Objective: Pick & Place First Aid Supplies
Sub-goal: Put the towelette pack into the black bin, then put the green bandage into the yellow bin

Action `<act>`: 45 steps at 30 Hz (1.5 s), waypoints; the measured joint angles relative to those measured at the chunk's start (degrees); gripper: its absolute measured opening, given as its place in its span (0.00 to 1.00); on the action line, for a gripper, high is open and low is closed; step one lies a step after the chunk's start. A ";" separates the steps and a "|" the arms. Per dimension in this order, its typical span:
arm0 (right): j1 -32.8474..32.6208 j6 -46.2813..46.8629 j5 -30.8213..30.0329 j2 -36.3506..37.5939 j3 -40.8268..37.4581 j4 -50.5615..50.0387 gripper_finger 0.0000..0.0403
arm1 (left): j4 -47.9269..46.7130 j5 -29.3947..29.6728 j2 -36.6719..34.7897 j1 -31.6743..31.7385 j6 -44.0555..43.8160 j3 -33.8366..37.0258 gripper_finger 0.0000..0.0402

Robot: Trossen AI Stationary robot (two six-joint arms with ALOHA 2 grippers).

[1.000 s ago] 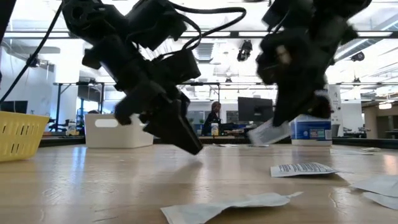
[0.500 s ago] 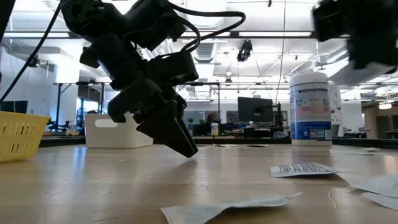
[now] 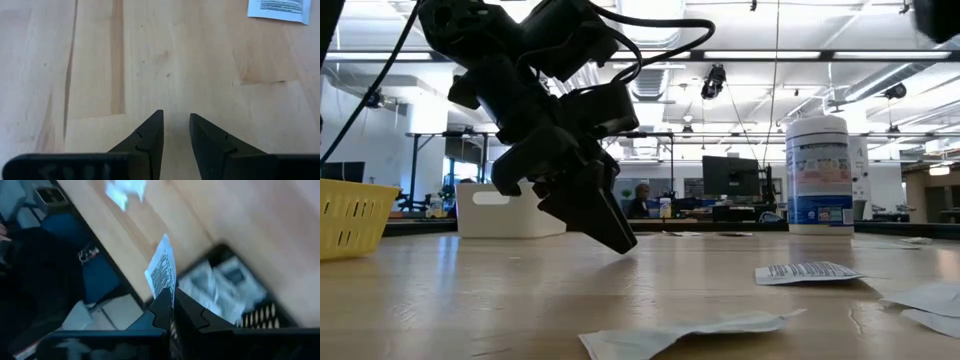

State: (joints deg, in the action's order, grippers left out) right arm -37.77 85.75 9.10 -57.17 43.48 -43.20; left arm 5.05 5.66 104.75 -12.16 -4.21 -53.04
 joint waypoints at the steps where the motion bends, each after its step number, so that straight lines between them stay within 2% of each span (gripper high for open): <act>1: -1.37 2.24 0.00 -0.11 0.00 -0.28 0.02 | -0.01 -0.26 0.00 0.00 -0.15 0.00 0.25; 9: -10.41 18.52 0.00 -3.87 -0.91 -0.15 0.02 | -0.01 -0.45 -0.02 0.00 -0.31 0.00 0.25; 19: -11.73 20.54 0.00 -10.44 -0.96 1.47 0.03 | 0.04 -0.40 -0.02 0.00 -0.33 -0.04 0.25; 31: -11.73 19.54 0.07 -10.70 -0.96 0.72 0.24 | 0.04 -0.34 -0.04 0.00 -0.33 -0.04 0.25; 38: -11.66 24.02 3.18 -7.53 -0.96 0.18 0.31 | 0.40 -2.21 -0.07 -0.04 -0.33 -0.04 0.25; 41: -11.59 24.23 0.23 -6.46 -0.44 0.51 0.32 | 1.21 -5.23 -0.08 -0.31 -0.33 -0.06 0.25; 45: -11.56 22.71 -9.76 -6.49 0.38 2.94 0.33 | 1.46 -6.09 -0.09 -0.76 -0.16 -0.31 0.25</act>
State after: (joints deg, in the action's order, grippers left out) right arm -49.33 108.46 -0.66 -63.65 43.87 -40.26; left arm 6.51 -0.43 104.66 -12.92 -4.36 -53.35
